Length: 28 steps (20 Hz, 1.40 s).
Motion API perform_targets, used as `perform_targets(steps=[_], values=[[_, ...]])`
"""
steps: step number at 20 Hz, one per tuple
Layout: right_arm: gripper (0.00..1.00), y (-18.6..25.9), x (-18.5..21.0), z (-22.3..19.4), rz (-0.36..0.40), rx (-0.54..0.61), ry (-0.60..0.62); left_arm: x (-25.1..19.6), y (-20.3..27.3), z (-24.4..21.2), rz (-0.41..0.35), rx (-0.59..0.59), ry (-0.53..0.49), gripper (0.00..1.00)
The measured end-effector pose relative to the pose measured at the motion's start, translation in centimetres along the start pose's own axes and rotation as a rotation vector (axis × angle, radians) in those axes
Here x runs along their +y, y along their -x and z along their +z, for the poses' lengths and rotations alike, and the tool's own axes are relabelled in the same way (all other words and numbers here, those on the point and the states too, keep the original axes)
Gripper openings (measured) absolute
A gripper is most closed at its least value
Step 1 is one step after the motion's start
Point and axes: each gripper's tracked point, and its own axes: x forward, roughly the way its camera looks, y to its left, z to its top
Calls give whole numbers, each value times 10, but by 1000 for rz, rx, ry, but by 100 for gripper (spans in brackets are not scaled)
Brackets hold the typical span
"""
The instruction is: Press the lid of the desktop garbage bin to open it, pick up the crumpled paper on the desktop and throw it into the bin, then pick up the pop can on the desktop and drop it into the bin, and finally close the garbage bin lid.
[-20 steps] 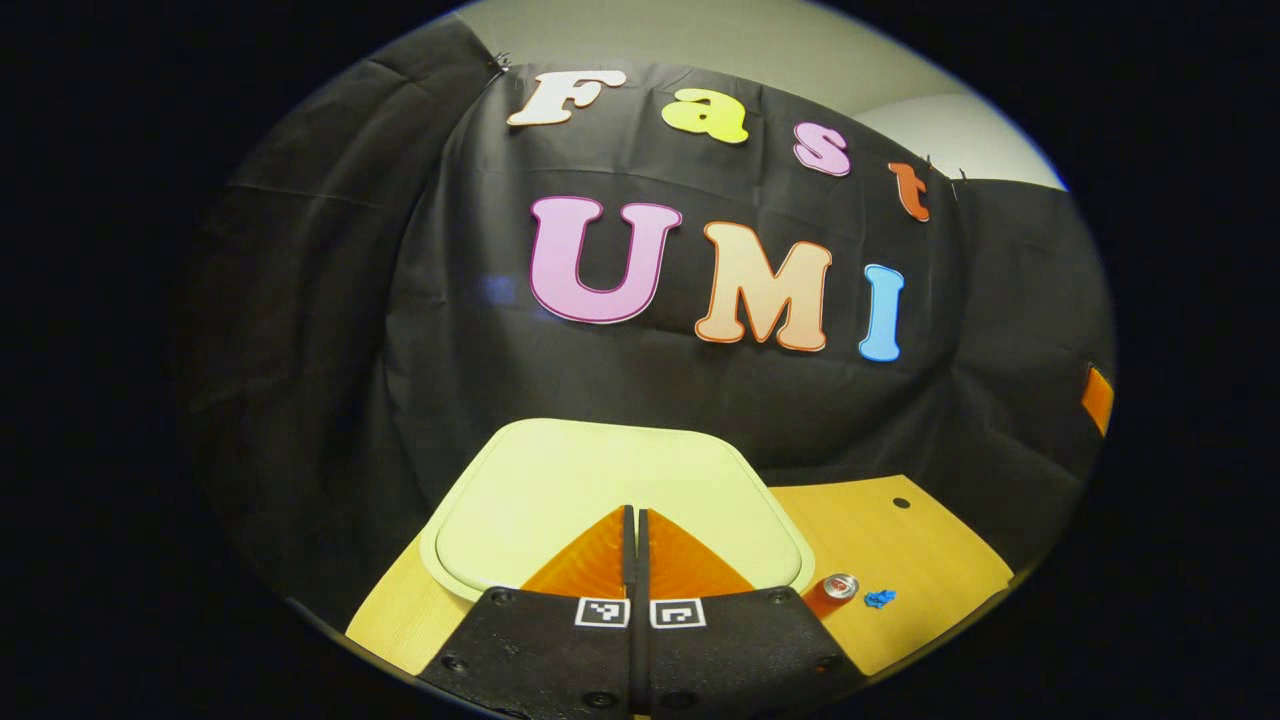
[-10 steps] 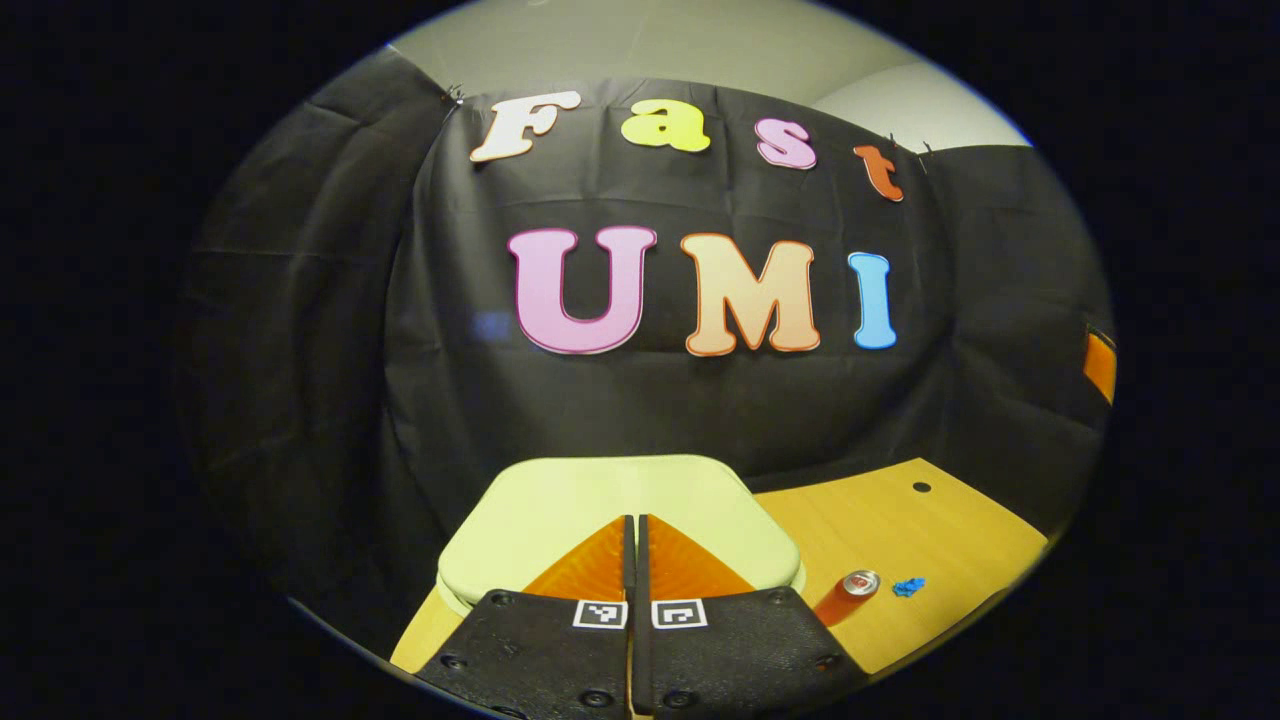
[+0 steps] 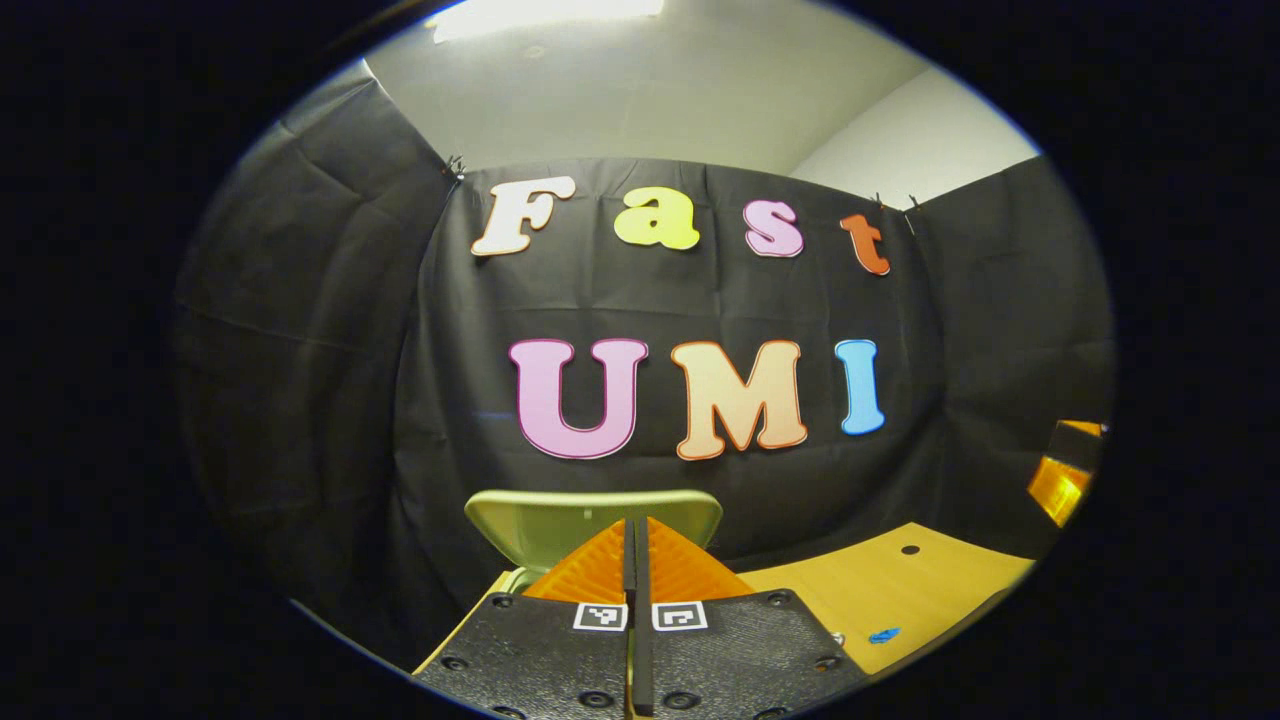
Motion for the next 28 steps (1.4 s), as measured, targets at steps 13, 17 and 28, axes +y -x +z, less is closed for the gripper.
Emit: perform_targets(steps=[13, 17, 28], values=[[99, 12, -41, -9, -48, 23, -35, -41, 41, -8, -35, -9, 55, 48], [96, 13, -50, -22, -53, 46, -24, -74, 53, -12, -89, -22, 68, 79], [98, 2, -65, -94, -24, 190, -55, -116, 76, -34, -112, 9, 74, 92]])
